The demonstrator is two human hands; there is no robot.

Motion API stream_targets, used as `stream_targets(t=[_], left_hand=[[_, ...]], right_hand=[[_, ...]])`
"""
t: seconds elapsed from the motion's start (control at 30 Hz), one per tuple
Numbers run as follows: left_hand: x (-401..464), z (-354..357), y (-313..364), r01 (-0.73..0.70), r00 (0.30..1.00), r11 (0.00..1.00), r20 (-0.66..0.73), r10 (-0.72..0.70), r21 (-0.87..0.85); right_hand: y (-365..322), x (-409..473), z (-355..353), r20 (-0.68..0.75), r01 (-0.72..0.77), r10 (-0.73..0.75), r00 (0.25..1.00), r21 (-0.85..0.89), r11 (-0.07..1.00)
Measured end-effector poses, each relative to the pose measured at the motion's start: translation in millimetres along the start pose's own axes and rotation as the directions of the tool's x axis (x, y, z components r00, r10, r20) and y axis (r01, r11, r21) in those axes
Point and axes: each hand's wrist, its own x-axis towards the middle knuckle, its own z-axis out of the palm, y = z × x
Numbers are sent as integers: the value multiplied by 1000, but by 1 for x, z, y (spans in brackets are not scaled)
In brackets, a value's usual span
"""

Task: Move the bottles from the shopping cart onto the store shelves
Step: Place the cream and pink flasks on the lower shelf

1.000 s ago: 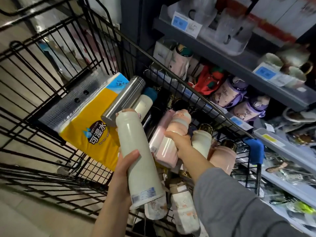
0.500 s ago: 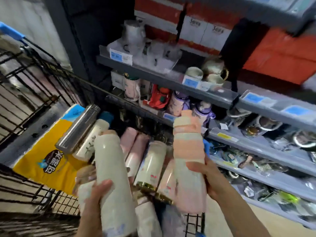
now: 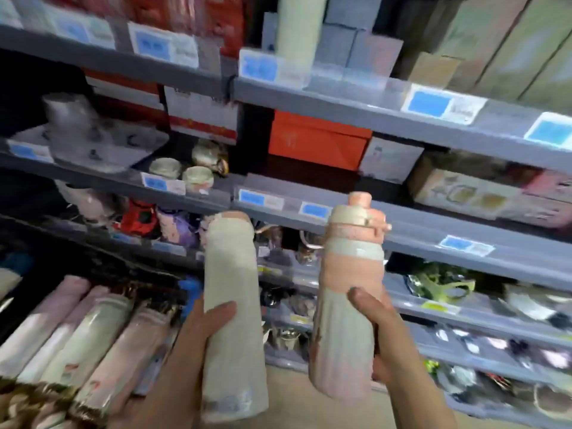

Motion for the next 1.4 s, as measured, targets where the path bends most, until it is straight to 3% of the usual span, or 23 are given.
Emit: stream_targets(t=[0.1,0.2,0.3,0.43,0.6,0.77,0.97,1.3,1.4], left_hand=[[7,53,-1,-12,997,999,71,8,50],[13,83,6,-79,993,995,92,73,56],[25,104,24,-177,969,981,188,160,81],[44,125,58,-307,921,951,261,289,29],[63,150,95,-399,842,916,378,383,-40],[83,156,123,-464,773,885,476,419,-26],[109,163,140,-498,753,865,468,463,-54],[124,177,152,-563,719,823,450,530,-70],[128,181,152,-570,721,818,432,541,-72]], right_hand=[[-35,-8,-29,-58,96,-99,993,-60,994],[-63,-9,-46,-26,186,-187,982,-31,982],[-91,0,-43,-96,290,-286,953,27,957],[-134,22,-26,-235,446,-404,884,162,880],[-194,49,-1,-343,617,-543,766,159,770],[-238,84,15,-463,681,-520,718,312,663],[-282,115,13,-613,730,-461,642,307,610],[-317,154,6,-716,719,-445,538,115,685],[-316,162,-6,-681,671,-482,551,19,741]])
